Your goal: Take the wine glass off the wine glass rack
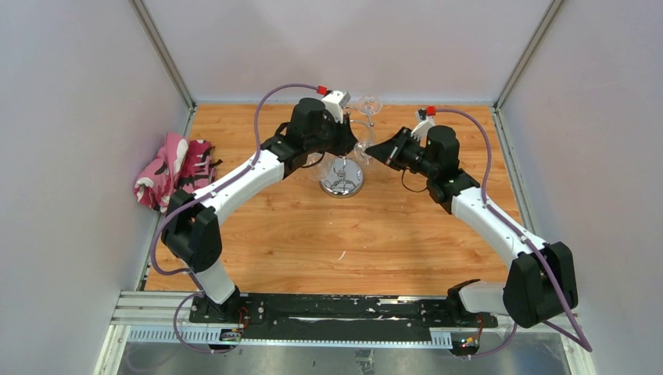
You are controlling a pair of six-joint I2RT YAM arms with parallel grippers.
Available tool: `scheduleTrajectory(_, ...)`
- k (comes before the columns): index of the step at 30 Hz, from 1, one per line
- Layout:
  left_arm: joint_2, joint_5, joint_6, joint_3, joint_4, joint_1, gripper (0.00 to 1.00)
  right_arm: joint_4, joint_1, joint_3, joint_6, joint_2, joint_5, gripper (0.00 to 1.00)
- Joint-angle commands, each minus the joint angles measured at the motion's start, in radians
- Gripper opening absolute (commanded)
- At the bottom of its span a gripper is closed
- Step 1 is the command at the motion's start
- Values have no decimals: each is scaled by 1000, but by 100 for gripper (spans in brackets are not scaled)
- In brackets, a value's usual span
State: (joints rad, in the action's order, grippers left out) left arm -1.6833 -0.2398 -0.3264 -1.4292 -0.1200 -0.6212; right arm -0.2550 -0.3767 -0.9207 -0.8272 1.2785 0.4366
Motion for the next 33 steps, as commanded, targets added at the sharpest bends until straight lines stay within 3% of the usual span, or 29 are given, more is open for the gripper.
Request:
scheduleTrajectory(1,-16,-58,-4,14,0,-18,18,-48,1,-19,-41,-39,22,0)
scheduleTrajectory(20,8,-47,7,9,-22,-19,18,152,7,15,-287,-172,-137,0)
scheduleTrajectory(28,89,25,13,31,-18,-18,19,214,6,64,-247,-280,-194,0)
scheduleTrajectory(33,160,94,17,42,-30,-18,20,362,7,42,-169,-374,-234,0)
